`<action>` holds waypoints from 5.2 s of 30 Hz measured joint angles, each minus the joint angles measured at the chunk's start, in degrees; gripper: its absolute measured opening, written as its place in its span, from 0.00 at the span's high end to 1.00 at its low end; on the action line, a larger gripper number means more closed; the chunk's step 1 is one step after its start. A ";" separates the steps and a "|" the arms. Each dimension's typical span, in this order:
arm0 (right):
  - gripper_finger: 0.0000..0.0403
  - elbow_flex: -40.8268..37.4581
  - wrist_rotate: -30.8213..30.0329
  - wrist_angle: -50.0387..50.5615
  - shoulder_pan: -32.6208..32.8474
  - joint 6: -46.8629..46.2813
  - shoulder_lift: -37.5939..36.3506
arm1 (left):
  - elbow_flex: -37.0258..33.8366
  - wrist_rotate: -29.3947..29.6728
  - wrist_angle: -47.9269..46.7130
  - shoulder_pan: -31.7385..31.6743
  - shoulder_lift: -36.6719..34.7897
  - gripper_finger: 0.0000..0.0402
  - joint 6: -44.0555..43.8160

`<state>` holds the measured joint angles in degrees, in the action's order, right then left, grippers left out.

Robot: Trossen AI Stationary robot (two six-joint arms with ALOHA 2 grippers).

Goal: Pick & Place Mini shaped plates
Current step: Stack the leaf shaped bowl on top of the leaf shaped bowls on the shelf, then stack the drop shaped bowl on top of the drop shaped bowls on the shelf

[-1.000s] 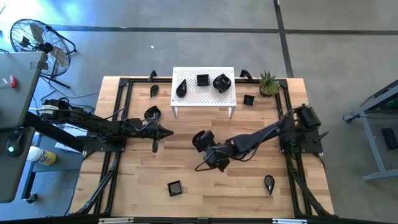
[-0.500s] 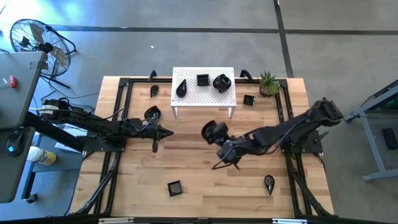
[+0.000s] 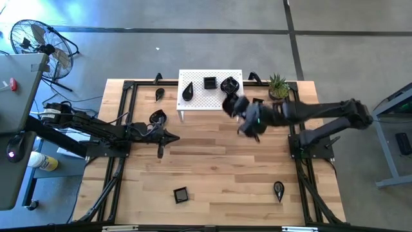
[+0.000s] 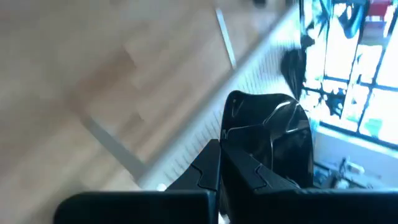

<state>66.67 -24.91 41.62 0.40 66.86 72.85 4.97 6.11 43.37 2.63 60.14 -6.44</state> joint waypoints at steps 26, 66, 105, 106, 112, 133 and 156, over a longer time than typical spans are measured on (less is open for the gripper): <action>0.99 0.00 13.46 -11.70 -26.00 17.85 9.10 | 0.00 -0.08 0.10 0.00 0.00 1.00 0.63; 1.00 -6.81 22.85 -20.39 -17.63 -34.98 4.26 | -0.02 5.40 -3.77 -0.02 -0.45 1.00 -1.76; 1.00 -37.03 -1.98 -72.20 13.17 -55.97 -0.58 | 28.48 -7.56 -71.17 -52.26 -14.06 1.00 -1.26; 1.00 -37.03 -1.87 -72.42 13.19 -55.97 -0.58 | 28.48 -9.10 -70.29 -55.08 -12.03 1.00 -1.27; 1.00 -37.03 -1.71 -72.80 13.19 -56.38 -0.56 | 28.50 -15.58 -63.49 -65.67 -0.26 0.97 -2.90; 1.00 -37.03 -1.11 -72.84 13.19 -57.06 -0.54 | 40.24 -12.60 -65.11 -67.12 23.32 0.76 -5.21; 1.00 -37.03 -1.31 -72.82 15.92 -57.55 -0.54 | 51.41 -11.30 -75.04 -67.12 36.24 0.76 -3.84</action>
<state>29.65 -26.22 -31.20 16.31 9.31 72.31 56.38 -5.19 -31.67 -64.49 96.38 -10.28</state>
